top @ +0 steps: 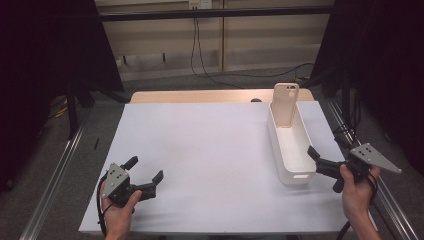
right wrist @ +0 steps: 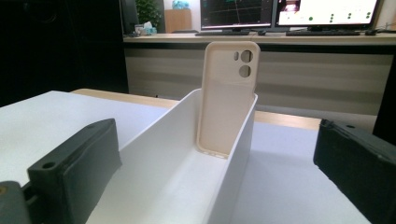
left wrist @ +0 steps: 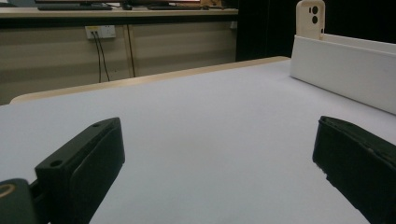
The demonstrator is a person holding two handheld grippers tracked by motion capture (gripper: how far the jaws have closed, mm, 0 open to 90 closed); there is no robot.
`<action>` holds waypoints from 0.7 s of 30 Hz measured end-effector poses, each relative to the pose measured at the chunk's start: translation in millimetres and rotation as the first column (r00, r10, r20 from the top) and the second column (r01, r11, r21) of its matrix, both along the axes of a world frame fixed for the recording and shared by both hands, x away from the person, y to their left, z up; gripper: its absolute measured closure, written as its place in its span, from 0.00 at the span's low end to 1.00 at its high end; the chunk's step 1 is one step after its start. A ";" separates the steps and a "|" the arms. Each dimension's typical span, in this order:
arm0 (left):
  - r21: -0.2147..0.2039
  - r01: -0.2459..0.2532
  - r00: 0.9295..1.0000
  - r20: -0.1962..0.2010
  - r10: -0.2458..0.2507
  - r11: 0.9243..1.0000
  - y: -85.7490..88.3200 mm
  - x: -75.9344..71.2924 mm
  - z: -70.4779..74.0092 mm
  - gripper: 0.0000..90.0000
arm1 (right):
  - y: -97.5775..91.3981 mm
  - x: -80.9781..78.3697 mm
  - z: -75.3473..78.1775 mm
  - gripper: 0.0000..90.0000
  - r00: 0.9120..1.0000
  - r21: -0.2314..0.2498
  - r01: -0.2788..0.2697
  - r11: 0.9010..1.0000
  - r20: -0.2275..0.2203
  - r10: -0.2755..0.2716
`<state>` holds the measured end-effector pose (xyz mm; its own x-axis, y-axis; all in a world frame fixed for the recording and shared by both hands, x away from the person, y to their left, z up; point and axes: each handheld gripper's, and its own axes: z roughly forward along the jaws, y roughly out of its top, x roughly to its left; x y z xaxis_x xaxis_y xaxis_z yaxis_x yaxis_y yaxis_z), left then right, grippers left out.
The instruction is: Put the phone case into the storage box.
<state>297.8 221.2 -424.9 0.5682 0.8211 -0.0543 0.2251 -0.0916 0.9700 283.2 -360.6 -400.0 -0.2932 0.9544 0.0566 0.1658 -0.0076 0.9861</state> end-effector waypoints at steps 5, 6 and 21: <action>-0.003 -0.011 1.000 0.000 0.011 1.000 3.5 -1.3 0.4 0.03 | 2.8 -11.8 -3.5 0.00 1.000 -0.005 0.004 1.000 -0.007 -0.004; -0.006 -0.015 1.000 -0.003 0.015 1.000 3.8 -1.6 0.4 0.03 | 3.4 -14.1 -4.3 0.00 1.000 -0.008 0.007 1.000 -0.010 -0.007; -0.002 -0.018 1.000 -0.003 0.018 1.000 5.6 -2.6 0.3 0.03 | 7.5 -48.4 -17.1 0.01 0.999 -0.002 0.026 1.000 -0.032 -0.026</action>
